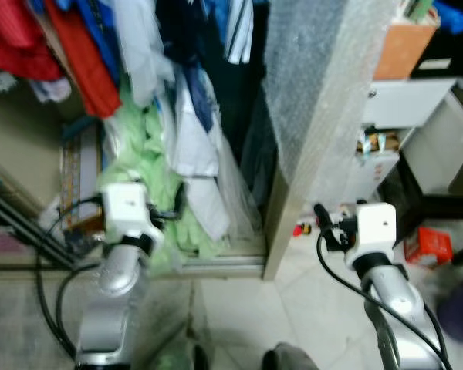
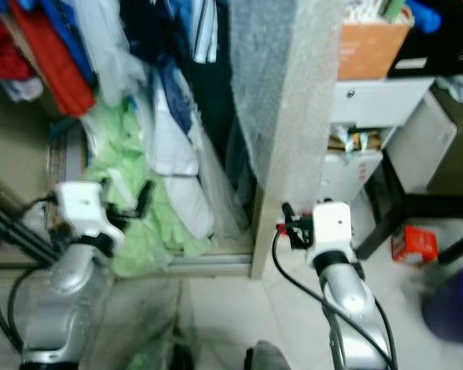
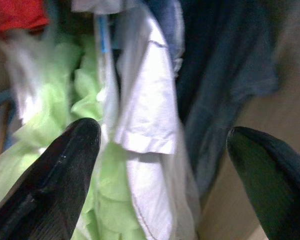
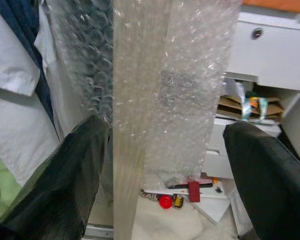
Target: Clean up the room
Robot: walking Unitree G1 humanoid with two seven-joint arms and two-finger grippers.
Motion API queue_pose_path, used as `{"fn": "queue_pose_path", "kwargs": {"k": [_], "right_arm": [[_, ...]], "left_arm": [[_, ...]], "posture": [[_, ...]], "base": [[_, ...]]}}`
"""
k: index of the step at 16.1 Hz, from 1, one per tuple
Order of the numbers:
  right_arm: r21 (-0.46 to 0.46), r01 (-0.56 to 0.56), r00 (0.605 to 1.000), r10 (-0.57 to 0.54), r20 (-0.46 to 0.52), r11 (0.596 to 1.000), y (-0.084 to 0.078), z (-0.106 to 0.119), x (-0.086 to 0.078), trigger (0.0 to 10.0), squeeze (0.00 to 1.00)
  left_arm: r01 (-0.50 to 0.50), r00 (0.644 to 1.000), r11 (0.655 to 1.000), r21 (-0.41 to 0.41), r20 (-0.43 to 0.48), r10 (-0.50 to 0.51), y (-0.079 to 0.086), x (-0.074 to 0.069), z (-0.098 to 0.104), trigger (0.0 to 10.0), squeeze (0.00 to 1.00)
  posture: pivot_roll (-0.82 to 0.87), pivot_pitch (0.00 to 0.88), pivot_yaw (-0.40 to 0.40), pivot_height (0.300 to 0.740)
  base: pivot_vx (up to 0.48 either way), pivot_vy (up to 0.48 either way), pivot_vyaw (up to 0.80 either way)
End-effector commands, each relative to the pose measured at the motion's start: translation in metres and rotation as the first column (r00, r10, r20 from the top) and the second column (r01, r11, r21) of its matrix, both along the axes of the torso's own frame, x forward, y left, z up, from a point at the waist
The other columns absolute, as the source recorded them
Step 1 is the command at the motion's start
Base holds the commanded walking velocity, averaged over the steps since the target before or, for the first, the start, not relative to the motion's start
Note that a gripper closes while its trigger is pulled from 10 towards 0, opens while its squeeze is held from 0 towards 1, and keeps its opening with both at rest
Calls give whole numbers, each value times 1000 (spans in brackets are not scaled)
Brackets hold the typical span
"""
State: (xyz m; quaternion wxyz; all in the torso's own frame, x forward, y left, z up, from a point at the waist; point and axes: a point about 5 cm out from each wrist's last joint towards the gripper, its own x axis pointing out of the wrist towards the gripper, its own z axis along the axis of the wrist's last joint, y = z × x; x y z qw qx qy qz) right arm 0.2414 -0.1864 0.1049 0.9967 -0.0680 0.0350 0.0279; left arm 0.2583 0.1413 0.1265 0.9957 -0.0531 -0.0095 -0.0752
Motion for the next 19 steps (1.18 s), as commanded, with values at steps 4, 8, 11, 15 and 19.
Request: {"fn": "queue_pose_path", "kwargs": {"k": [4,8,11,15,19], "right_arm": [[12,-5,1000,5,13,1000,3,2,1,10000,0],[12,-7,1000,7,13,1000,4,1,0,10000,0],[13,-8,1000,7,14,1000,4,1,0,10000,0],[11,-7,1000,7,14,1000,4,2,0,10000,0],[7,-8,1000,8,17,1000,4,2,1,10000,0]], "left_arm": [[-19,1000,999,36,19,18,7,0,2,10000,0],[1,999,1000,25,37,-2,7,-1,4,10000,0],[3,999,1000,23,39,-4,7,-2,4,10000,0],[2,999,1000,15,37,-3,7,-2,4,10000,0],[2,999,1000,12,38,-3,7,-2,4,10000,0]], "posture": [[-31,88,22,740],[-29,86,23,740],[-28,87,24,740],[-29,92,22,740],[-30,92,22,740]], "base": [[0,97,-159],[68,0,0],[336,0,0],[373,0,0],[372,0,0]]}}
